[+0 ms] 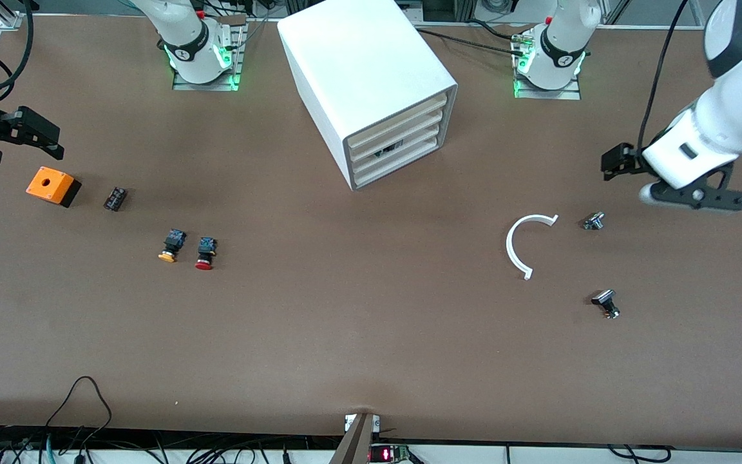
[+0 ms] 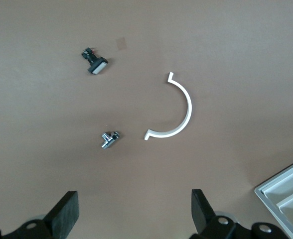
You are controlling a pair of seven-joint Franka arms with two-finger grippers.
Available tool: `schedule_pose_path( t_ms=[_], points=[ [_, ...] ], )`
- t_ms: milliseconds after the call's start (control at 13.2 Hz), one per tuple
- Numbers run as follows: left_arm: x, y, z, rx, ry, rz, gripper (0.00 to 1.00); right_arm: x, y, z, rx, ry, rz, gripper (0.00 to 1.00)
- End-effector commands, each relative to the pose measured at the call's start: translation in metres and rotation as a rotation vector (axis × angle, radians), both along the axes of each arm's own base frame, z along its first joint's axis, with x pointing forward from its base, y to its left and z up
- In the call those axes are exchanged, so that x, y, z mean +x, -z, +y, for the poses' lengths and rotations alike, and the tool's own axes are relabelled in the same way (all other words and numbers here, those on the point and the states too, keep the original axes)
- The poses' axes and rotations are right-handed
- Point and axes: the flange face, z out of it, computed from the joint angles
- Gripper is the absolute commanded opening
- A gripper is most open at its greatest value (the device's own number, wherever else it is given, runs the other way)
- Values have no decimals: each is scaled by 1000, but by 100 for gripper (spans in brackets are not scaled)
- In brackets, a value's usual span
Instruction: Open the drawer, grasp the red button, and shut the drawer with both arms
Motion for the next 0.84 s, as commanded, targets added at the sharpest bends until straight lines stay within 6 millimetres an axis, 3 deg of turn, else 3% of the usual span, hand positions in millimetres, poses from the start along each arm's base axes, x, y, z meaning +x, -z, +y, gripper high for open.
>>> schedule_pose_path(
  t_ms=[0, 76, 304, 608, 759],
  points=[
    [-24, -12, 20, -47, -11, -47, 99, -3, -4, 3, 19, 40, -9, 100],
    [-22, -14, 34, -50, -36, -63, 99, -4, -3, 4, 19, 58, -7, 100],
    [-28, -29, 37, -38, -39, -129, 99, -4, -2, 2, 18, 53, 3, 100],
    [-30, -26, 50, -50, -70, -121, 99, -4, -1, 2, 18, 51, 4, 100],
    [-32, -25, 48, -48, -74, -83, 99, -4, -1, 2, 20, 53, 6, 100]
  ],
)
